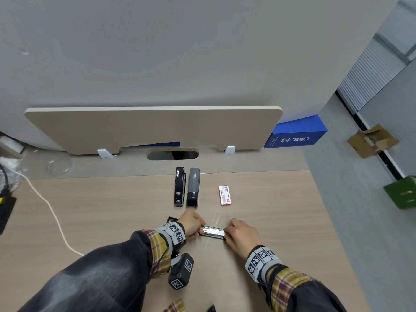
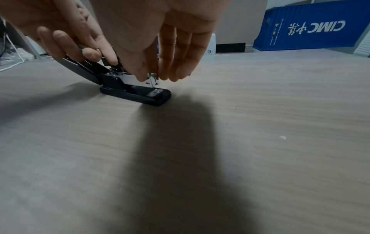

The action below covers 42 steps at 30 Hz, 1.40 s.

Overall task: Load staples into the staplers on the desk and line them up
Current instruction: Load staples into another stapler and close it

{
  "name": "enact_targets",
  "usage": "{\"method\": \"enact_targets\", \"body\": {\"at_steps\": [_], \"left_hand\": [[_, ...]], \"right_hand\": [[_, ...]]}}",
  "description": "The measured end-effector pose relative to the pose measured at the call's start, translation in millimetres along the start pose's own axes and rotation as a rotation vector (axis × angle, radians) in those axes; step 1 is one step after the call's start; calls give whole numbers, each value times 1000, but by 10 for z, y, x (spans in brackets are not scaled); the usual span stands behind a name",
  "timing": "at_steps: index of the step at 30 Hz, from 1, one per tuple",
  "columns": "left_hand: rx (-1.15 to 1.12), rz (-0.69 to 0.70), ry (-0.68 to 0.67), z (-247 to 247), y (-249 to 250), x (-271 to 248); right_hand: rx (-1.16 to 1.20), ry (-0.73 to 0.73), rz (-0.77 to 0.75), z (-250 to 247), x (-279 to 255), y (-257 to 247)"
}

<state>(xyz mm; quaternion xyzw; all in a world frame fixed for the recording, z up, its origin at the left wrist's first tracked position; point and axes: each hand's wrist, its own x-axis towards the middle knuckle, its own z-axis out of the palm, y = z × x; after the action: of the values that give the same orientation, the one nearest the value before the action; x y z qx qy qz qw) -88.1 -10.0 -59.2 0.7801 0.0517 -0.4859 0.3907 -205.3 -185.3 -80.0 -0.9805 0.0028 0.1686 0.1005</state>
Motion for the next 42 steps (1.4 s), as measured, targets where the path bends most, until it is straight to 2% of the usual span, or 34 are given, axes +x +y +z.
{"method": "enact_targets", "body": {"at_steps": [4, 9, 16, 22, 27, 31, 36, 42], "left_hand": [[-9, -13, 5, 0, 4, -9], [-66, -33, 3, 44, 14, 1], [-167, -25, -20, 50, -6, 10], [-310, 39, -197, 11, 21, -75], [-366, 105, -308, 27, 52, -115], [-385, 129, -267, 20, 30, -109], [-357, 102, -208, 49, 8, -127], [-293, 173, -192, 92, 35, -109]], "right_hand": [[57, 38, -28, -82, -25, -28], [82, 25, -160, -135, -35, -118], [66, 37, -125, -115, -34, -64], [204, 163, -59, -273, 4, -176], [208, 159, -181, -356, 77, -320], [197, 108, -184, -400, 96, -343], [263, 142, -93, -392, 76, -275], [291, 140, -42, -395, 54, -259]]}}
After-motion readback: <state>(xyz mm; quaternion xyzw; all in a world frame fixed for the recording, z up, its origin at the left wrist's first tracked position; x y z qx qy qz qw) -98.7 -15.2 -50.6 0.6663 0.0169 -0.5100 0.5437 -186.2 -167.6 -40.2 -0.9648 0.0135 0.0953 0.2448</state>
